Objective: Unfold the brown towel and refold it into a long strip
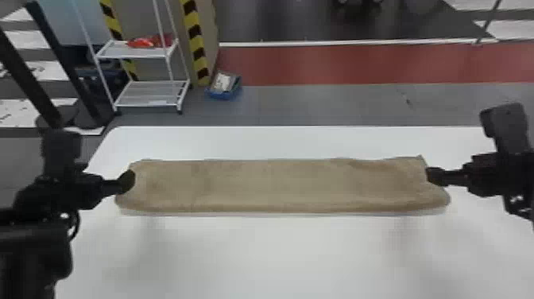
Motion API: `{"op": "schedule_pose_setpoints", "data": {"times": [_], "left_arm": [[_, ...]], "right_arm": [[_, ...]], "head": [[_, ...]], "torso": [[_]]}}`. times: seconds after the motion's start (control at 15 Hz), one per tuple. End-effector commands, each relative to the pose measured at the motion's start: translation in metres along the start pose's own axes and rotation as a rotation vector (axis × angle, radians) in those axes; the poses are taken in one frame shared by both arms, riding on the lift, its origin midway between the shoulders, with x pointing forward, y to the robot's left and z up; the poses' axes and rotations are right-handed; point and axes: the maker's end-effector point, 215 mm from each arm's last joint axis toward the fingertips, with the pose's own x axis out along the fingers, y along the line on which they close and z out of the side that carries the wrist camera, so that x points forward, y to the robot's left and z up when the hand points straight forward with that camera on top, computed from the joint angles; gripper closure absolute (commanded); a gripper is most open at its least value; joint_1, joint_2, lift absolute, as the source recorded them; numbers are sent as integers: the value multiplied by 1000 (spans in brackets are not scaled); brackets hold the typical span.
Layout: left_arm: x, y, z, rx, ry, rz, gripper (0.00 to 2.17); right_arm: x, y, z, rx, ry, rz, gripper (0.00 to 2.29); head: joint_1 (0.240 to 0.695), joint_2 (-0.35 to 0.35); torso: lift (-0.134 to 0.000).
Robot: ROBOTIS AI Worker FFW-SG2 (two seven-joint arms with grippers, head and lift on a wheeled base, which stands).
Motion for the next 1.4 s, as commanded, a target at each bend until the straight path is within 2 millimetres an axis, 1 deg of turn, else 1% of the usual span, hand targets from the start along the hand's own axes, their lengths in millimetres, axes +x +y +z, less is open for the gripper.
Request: {"op": "schedule_pose_setpoints", "data": {"times": [0.0,0.07,0.13,0.2,0.27,0.33,0.4,0.47,0.53,0.6,0.67,0.73,0.8,0.93,1.07,1.33], "left_arm": [[-41,4,-1,-158,-131,-54,9],[-62,6,-1,-214,-188,-60,9],[-83,7,-1,-273,-247,-67,9],[-100,14,7,-276,-293,-70,9],[-115,13,12,-254,-324,-74,16],[-126,7,15,-218,-360,-74,16],[-135,-3,19,-197,-400,-84,16],[-144,-9,15,-188,-422,-77,19],[-152,-17,11,-173,-441,-61,19],[-161,-22,12,-158,-472,-44,19],[-165,-30,5,-155,-472,-39,19],[-167,-36,-4,-155,-465,-45,19],[-169,-36,-11,-151,-465,-42,19],[-170,-43,-27,-157,-445,-33,22],[-178,-54,-23,-119,-478,-5,22],[-179,-65,-27,-133,-468,19,22]], "right_arm": [[-22,41,33,-5,-184,17,63],[-32,60,49,-7,-272,19,66],[-45,85,61,13,-356,30,70],[-54,103,66,18,-409,30,73],[-68,122,80,23,-508,27,76],[-82,138,80,45,-576,22,76],[-94,151,75,59,-615,17,76],[-101,161,65,76,-622,5,76],[-102,167,50,82,-599,-20,76],[-105,168,40,84,-594,-46,76],[-106,168,28,87,-573,-76,76],[-106,172,20,89,-559,-76,76],[-108,175,15,86,-552,-74,80],[-118,184,17,82,-581,-57,80],[-124,189,18,76,-604,-43,80],[-125,194,12,74,-593,-33,80]], "head": [[695,81],[695,94],[695,110],[695,126],[695,148],[695,174],[695,224],[695,240],[695,253],[695,262],[695,269],[695,270],[695,263],[695,262],[695,277],[695,276]], "torso": [[-122],[-122],[-122],[-122],[-122],[-122],[-122],[-122],[-122],[-122],[-122],[-122],[-122],[-122],[-122],[-122]]}}
